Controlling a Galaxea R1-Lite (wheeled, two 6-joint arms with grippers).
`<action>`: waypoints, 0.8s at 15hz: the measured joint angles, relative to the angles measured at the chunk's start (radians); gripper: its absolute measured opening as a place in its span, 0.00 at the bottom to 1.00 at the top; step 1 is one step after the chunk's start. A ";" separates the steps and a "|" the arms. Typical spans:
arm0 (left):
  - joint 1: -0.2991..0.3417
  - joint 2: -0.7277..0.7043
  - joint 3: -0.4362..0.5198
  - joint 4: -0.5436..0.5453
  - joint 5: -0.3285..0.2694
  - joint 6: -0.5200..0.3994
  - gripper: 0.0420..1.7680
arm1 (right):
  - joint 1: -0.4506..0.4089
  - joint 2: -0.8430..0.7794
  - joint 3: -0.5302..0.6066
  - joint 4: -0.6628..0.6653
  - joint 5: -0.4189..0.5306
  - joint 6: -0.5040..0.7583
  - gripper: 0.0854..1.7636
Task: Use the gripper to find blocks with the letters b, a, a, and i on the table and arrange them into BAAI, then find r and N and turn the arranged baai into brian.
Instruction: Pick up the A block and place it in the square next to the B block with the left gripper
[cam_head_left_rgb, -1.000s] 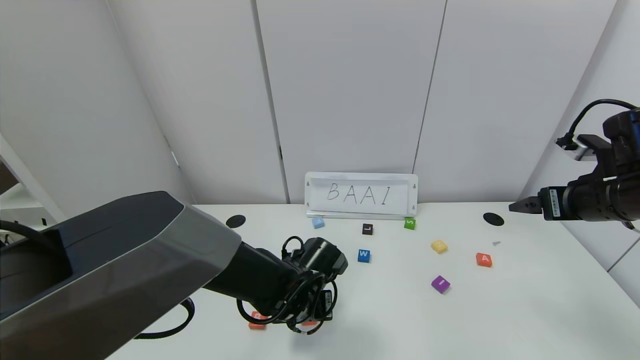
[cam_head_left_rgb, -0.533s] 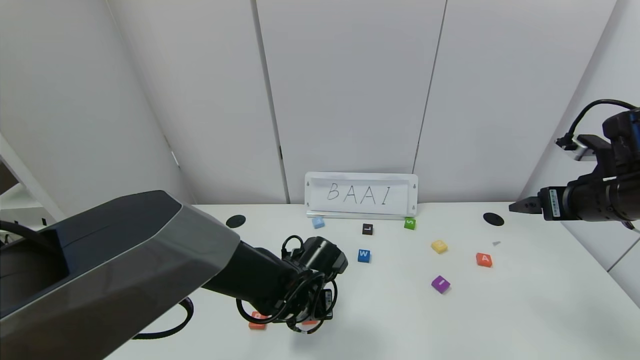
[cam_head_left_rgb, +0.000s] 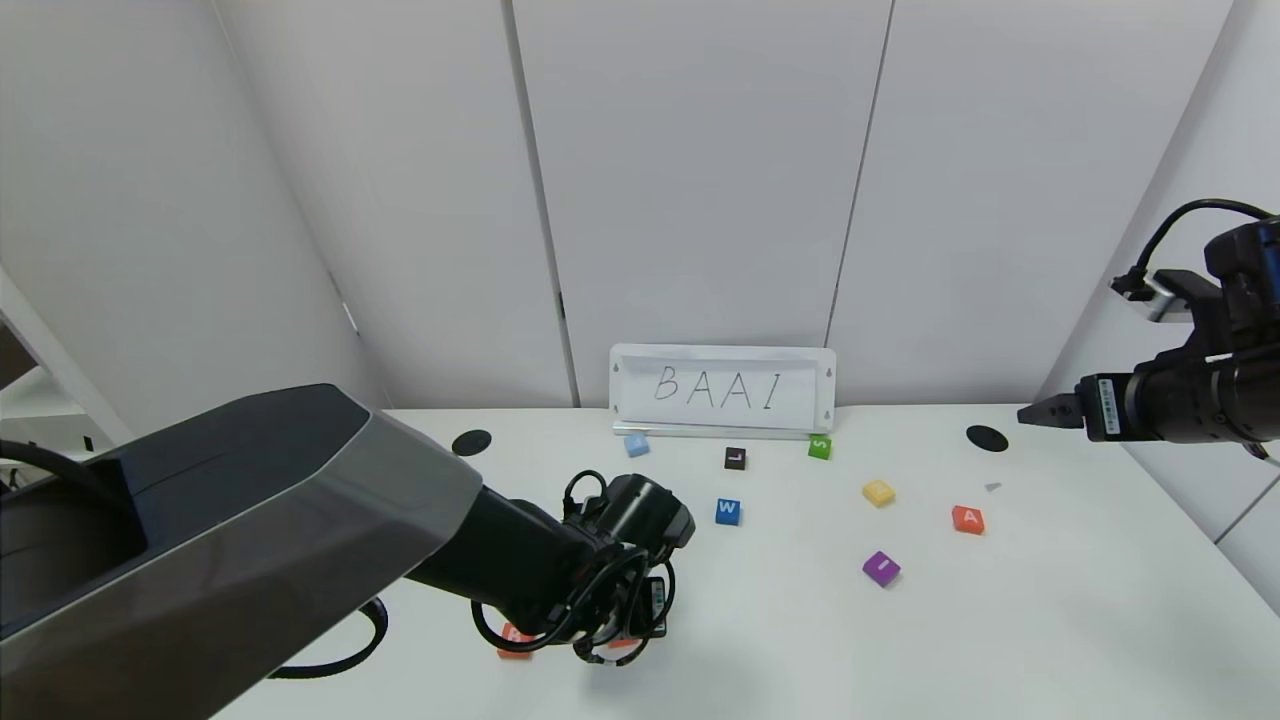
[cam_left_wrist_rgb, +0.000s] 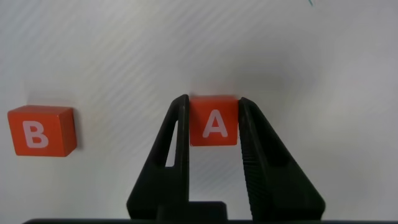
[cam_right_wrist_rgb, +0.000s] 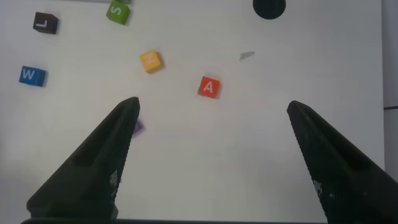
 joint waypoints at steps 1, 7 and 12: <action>0.000 0.000 0.000 0.000 0.000 0.000 0.43 | 0.000 0.000 0.000 0.000 0.000 0.000 0.97; 0.001 -0.003 0.001 0.000 0.000 -0.003 0.72 | -0.001 0.002 0.000 -0.001 0.000 0.000 0.97; 0.002 -0.019 0.001 0.003 0.001 0.004 0.84 | -0.002 0.003 -0.001 -0.002 0.000 0.000 0.97</action>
